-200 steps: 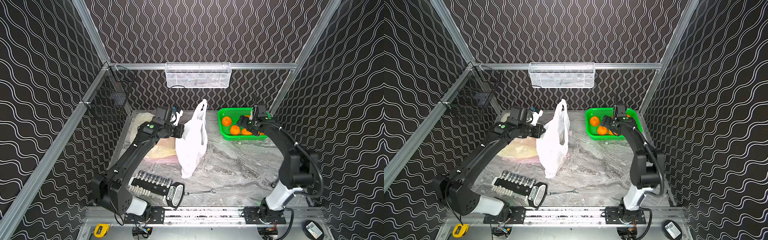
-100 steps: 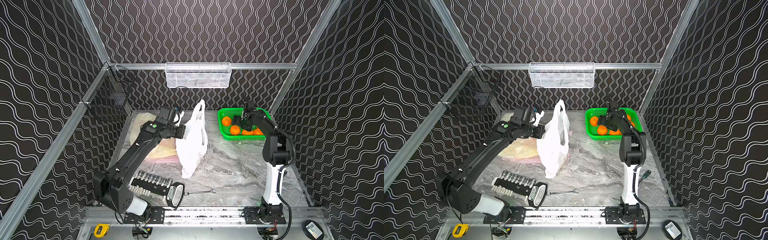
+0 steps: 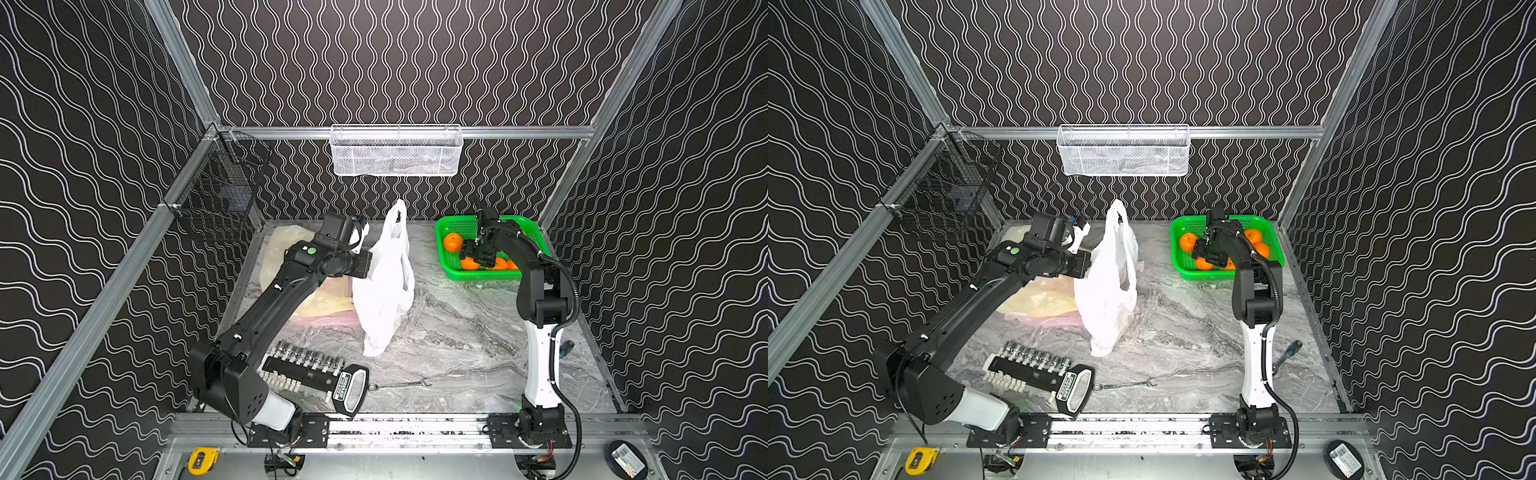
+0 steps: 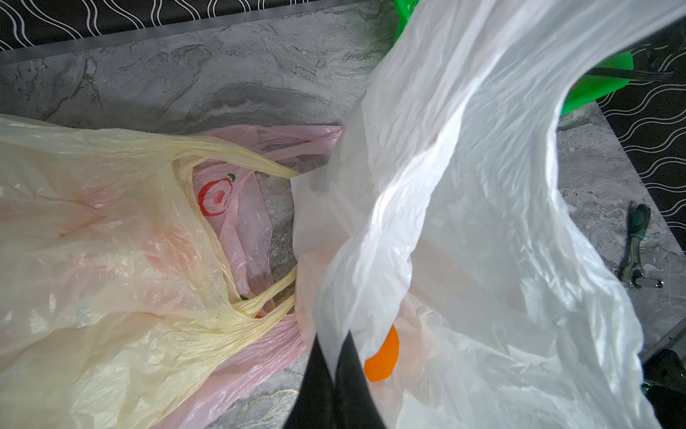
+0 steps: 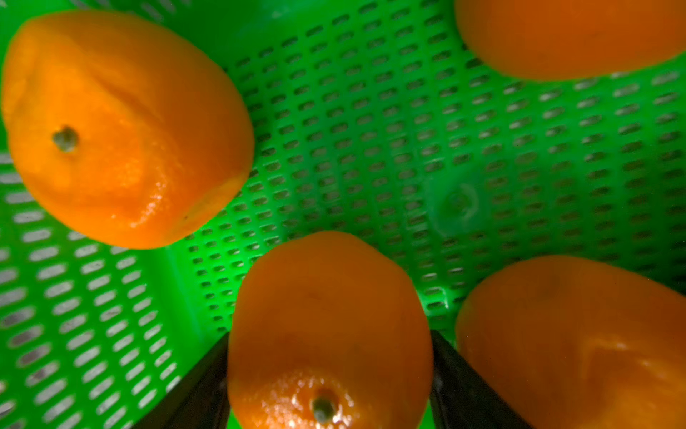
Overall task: Place the oranges into plastic bags & tie knots
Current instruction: Pick up the orange from the basket.
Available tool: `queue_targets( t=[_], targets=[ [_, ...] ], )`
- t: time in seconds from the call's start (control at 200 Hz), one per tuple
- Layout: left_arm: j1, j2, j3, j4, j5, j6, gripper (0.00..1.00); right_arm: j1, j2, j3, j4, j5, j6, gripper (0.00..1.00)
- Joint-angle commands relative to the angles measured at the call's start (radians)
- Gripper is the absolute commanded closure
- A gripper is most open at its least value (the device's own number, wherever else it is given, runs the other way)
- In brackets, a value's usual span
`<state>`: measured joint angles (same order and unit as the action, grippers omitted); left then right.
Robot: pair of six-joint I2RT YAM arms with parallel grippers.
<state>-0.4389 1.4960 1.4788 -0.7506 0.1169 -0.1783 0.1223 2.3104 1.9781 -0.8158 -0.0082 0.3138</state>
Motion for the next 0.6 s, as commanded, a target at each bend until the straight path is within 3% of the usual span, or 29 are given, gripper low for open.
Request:
queue_targets(
  t=[0.0,0.105,0.325,0.465,0.596],
  targets=[
    [0.0,0.003,0.006,0.005,0.036,-0.011,1.0,0.002,-0.032,-0.016,-0.008,0.012,0.008,0.3],
    [0.02,-0.01,-0.006,0.028,0.087,-0.033,1.0,0.0,-0.105,-0.053,0.021,0.01,0.025,0.34],
    [0.14,-0.074,-0.126,0.228,0.414,-0.146,1.0,0.0,-0.441,-0.32,0.23,-0.079,0.055,0.42],
    [0.163,-0.09,-0.147,0.275,0.487,-0.167,1.0,0.025,-0.686,-0.462,0.298,-0.238,0.078,0.43],
    [0.178,-0.09,-0.171,0.321,0.521,-0.192,1.0,0.149,-0.885,-0.584,0.436,-0.335,0.092,0.42]
  ],
)
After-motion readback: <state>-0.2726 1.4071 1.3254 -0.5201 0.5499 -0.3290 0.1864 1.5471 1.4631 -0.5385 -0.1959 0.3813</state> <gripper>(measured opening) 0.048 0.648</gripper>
